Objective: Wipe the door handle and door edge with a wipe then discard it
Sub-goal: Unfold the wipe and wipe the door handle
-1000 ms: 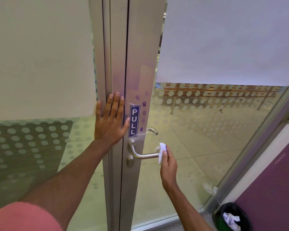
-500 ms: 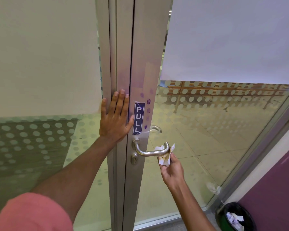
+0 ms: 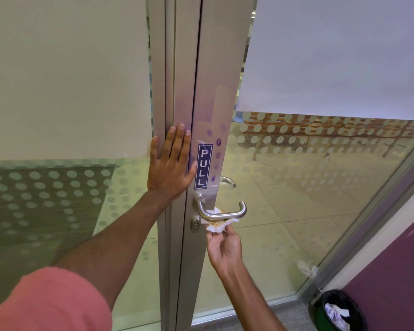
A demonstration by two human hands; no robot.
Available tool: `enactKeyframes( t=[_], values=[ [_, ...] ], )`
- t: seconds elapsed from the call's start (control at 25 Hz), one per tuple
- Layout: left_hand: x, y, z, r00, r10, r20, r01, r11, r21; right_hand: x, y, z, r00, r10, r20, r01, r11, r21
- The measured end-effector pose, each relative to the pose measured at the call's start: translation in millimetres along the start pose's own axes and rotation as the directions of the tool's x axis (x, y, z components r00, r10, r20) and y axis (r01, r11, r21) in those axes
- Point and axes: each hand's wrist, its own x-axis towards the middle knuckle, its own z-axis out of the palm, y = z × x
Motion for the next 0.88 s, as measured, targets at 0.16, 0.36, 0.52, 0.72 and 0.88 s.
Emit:
enactKeyframes(
  t=[0.16,0.36,0.52,0.72,0.88],
  values=[
    [0,1,-2,1.0,0.002,0.003,-0.002,1.0,0.011,-1,24,16,0.999,-0.016,-0.047,0.019,0.998,0.068],
    [-1,0,0,1.0,0.001,0.014,-0.001,1.0,0.016,-3,22,11,0.997,0.022,-0.072,-0.012,0.991,0.131],
    [-1,1,1,1.0,-0.002,0.008,0.002,1.0,0.0,-1,26,18,0.995,0.035,-0.09,-0.018,0.984,0.18],
    [0,0,1,1.0,0.0,0.008,0.0,1.0,-0.006,-1,23,11,0.994,0.056,-0.091,-0.039,0.984,0.175],
    [-1,0,1,1.0,0.008,0.012,-0.008,1.0,0.004,0,24,13,0.995,0.041,-0.089,-0.027,0.988,0.149]
  ],
)
